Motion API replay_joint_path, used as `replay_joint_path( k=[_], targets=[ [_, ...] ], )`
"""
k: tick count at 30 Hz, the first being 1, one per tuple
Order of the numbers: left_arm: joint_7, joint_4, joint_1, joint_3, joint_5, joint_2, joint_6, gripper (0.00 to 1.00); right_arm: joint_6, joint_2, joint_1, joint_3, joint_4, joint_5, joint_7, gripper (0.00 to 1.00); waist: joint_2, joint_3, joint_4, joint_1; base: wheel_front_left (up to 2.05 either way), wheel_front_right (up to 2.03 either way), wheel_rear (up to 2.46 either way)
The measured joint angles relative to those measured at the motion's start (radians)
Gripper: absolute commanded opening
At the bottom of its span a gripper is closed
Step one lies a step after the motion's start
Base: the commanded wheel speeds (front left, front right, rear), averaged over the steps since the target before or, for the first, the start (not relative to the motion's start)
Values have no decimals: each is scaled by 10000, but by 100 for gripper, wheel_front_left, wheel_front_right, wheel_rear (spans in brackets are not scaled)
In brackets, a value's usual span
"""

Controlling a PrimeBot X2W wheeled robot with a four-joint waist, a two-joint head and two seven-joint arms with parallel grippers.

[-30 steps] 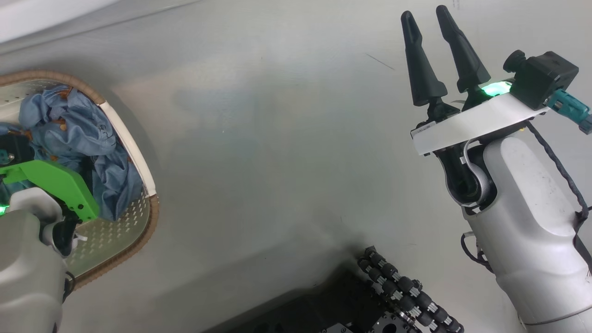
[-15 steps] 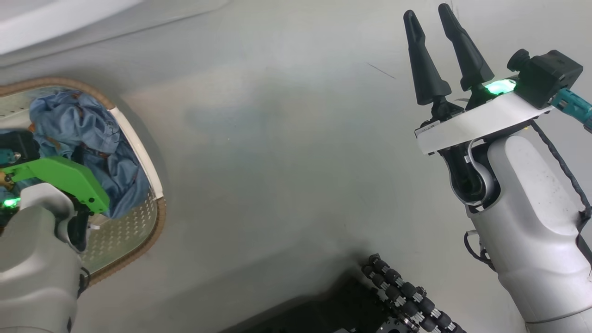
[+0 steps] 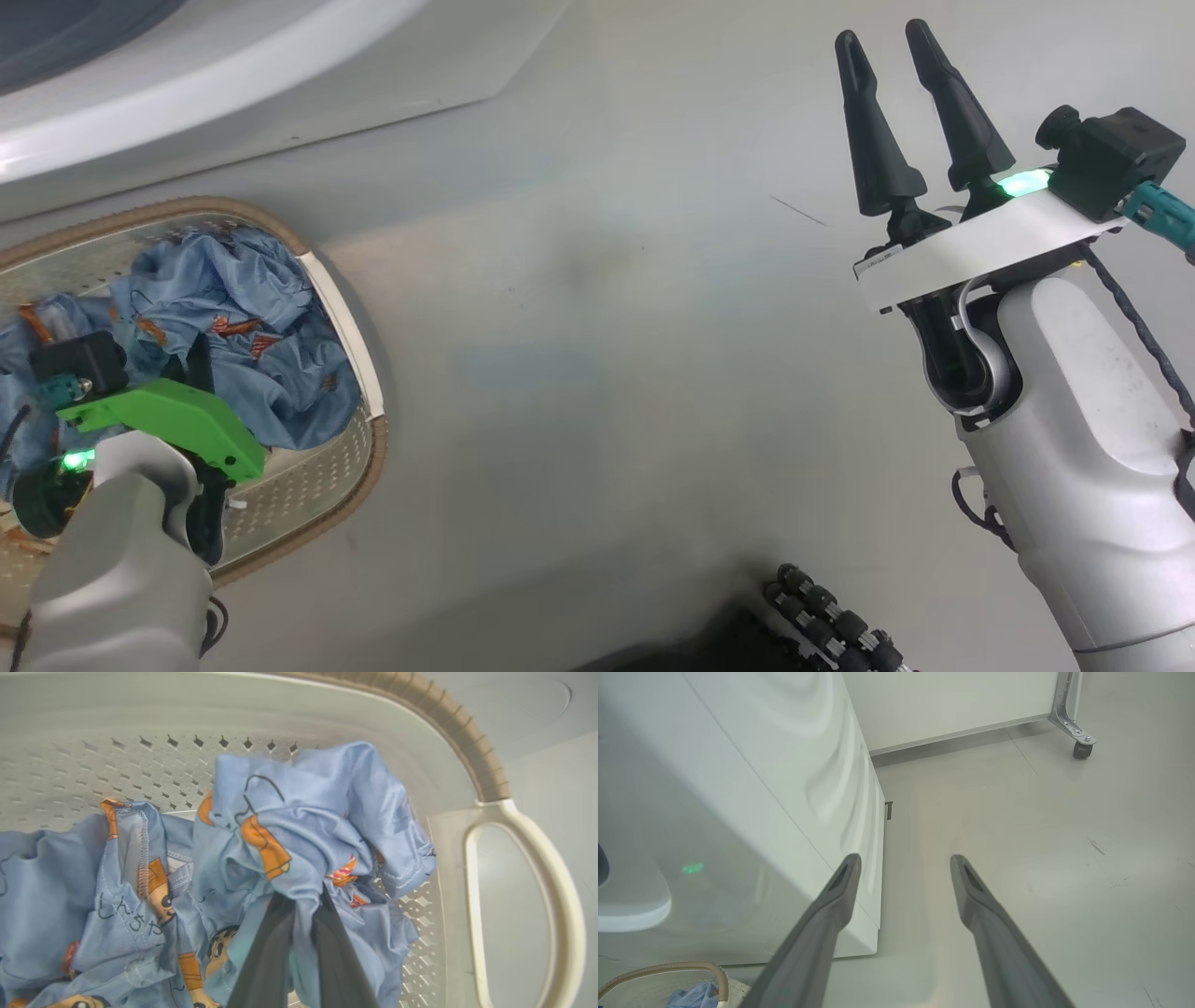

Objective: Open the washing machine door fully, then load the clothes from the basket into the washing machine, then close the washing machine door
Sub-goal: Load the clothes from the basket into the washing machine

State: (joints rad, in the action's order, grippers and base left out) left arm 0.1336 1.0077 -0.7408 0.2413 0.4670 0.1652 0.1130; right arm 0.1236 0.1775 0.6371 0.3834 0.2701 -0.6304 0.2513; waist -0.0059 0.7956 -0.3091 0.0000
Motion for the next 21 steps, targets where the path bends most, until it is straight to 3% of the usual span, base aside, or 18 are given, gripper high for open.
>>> replay_joint_path(
  k=[7,21],
  targets=[
    [759,0,547,52,232,-115,44,0,0,115,-237,-10,192,54,0,100,0,-821,280,0,0,0,0],
    [1058,-435,1494,313,537,-497,88,0,0,428,-922,-73,575,58,0,100,0,-2483,791,-1,0,0,0]
  ],
)
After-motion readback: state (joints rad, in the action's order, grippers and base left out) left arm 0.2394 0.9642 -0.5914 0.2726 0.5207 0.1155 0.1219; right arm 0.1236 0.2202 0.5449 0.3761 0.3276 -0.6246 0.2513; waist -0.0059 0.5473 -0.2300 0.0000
